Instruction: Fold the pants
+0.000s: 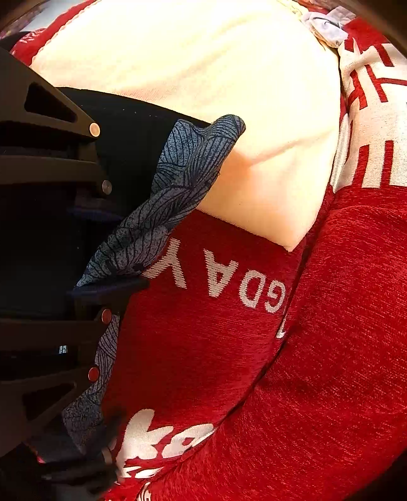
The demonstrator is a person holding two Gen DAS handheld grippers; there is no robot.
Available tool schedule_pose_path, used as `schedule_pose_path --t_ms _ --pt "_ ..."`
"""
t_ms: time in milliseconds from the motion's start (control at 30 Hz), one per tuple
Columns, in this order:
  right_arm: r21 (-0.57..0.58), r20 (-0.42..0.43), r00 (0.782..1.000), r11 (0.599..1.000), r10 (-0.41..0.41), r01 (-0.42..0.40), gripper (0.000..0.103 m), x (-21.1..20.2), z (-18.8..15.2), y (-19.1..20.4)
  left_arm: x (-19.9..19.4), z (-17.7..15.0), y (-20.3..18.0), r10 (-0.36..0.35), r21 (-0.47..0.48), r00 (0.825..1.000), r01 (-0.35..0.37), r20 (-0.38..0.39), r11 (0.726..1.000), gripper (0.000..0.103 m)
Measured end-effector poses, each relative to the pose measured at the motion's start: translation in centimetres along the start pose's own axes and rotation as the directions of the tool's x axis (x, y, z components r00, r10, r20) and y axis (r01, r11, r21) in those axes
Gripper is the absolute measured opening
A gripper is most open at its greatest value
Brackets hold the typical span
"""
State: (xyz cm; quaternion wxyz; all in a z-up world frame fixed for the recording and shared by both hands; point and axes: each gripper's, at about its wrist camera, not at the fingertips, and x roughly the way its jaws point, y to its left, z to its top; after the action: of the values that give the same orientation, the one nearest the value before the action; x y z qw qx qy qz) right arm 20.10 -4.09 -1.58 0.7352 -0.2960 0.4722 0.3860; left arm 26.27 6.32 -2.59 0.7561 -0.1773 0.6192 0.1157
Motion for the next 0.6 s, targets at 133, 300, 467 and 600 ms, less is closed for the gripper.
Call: schedule_pose_path --t_ms 133,300,467,600 --pt "0.088 0.038 0.999 0.996 0.022 -0.026 0.016 -1.5 0.1 -1.0 -0.4 -1.1 -0.2 -0.072 -0.017 0.997 0.072 -0.012 0.997 0.018" --pt "0.066 0.082 0.996 0.997 -0.045 0.039 0.011 -5.0 -1.6 1.9 -2.4 -3.2 -0.1 -0.116 -0.012 0.993 0.116 0.0 0.993 0.016" --pt "0.087 0.131 0.985 0.991 -0.116 0.105 0.011 -8.4 -3.0 5.3 -5.9 -5.7 0.9 -0.165 -0.016 0.985 0.166 0.041 0.986 0.014" --pt "0.138 0.178 0.97 0.98 -0.167 0.144 0.011 -10.5 -4.4 7.7 -8.9 -7.6 2.4 -0.219 -0.001 0.972 0.22 0.086 0.975 0.014"
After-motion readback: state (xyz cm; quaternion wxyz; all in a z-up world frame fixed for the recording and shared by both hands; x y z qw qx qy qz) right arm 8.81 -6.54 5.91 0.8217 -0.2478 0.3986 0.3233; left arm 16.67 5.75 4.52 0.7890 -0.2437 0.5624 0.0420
